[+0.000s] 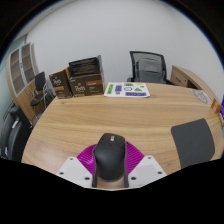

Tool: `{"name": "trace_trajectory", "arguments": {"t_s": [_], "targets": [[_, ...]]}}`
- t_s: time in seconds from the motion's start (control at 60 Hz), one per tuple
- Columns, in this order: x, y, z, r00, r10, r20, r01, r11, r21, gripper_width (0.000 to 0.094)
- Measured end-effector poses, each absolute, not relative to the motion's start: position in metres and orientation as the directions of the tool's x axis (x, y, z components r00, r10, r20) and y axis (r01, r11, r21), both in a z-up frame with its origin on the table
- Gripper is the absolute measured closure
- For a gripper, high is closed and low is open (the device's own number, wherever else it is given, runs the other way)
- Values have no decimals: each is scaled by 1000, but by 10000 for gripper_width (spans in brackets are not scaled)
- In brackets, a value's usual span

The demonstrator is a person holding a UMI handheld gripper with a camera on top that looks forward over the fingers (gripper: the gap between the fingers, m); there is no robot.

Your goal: Arrange mouse

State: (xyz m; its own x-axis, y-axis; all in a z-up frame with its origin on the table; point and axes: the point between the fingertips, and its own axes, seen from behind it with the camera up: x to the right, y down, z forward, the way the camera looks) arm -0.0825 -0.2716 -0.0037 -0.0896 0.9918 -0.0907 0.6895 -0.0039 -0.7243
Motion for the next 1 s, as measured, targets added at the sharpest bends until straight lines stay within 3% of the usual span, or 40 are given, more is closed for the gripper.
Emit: {"name": "trace_trajectory", "arguments": {"t_s": [0.183, 0.5, 0.65, 0.783, 1.0], "targets": [[-73, -266, 9, -93, 992, -88, 696, 1, -718, 587], [-85, -176, 136, -81, 996, -48, 579, 8, -815, 586], [-88, -94, 167, -27, 1000, 15, 541, 27, -840, 587], [-86, -27, 160, 32, 999, 39, 546, 15, -837, 589], [-82, 33, 92, 61, 998, 33, 588, -9, -809, 584]]}}
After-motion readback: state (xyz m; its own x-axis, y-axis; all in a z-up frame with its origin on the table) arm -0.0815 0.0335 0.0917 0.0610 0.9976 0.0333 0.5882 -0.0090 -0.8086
